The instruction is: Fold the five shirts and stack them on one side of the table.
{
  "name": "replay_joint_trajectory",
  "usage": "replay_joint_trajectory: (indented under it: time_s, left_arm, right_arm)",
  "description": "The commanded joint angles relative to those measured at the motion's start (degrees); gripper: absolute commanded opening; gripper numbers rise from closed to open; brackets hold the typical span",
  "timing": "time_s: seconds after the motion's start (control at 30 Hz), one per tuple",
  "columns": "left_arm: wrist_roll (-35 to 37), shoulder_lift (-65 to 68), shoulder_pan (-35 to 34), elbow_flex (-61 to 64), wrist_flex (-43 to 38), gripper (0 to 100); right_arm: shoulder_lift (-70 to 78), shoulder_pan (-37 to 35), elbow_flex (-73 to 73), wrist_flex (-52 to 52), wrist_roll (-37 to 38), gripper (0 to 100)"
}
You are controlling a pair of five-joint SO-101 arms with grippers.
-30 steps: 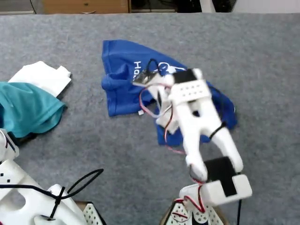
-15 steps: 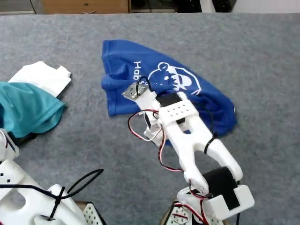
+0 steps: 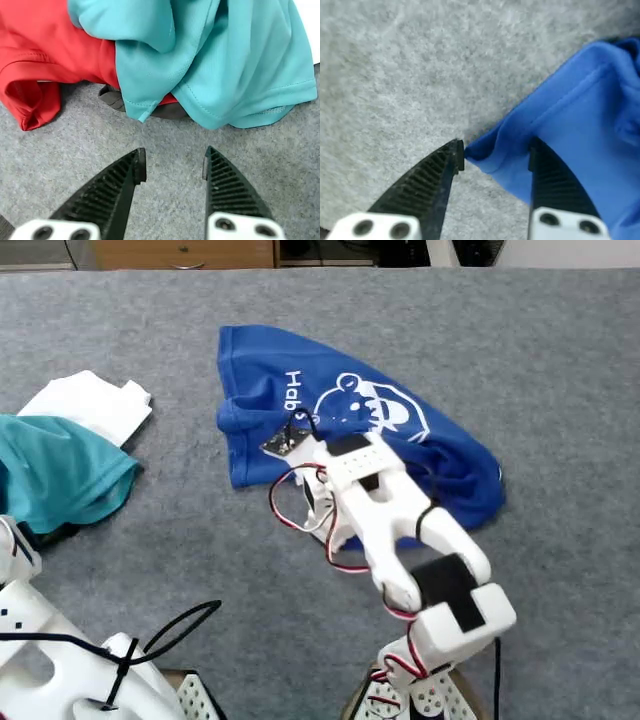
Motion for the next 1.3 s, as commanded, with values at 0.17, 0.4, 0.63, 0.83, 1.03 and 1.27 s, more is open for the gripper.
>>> replay_joint_trajectory:
  time_s: [0.17, 0.4, 0.63, 0.83, 1.03, 1.27]
  left_arm:
    - [0.4, -0.7, -0.2, -0.2, 0.0, 20]
    - [0.4, -0.7, -0.2, -0.2, 0.1, 20]
    - [0.3, -0.7, -0.5, -0.2, 0.2, 20]
    - [0.2, -0.7, -0.6, -0.2, 0.2, 20]
    - [0.3, -0.7, 0.0, -0.3, 0.2, 20]
    - [0.1, -0.7, 9.5, -0.4, -0.1, 20]
  right_arm:
    - [7.3, -0.5, -4.4, 1.0, -0.4, 19.1]
    - [12.1, -0.3, -9.7, 5.2, 0.1, 4.4]
    - [12.1, 0.8, -17.9, 14.7, 3.7, 0.2]
    - [5.8, 3.3, -27.2, 27.3, 6.9, 0.2]
    - [-9.8, 8.2, -27.8, 33.5, 11.9, 0.2]
    - [-30.7, 18.9, -13.8, 33.5, 20.4, 0.2]
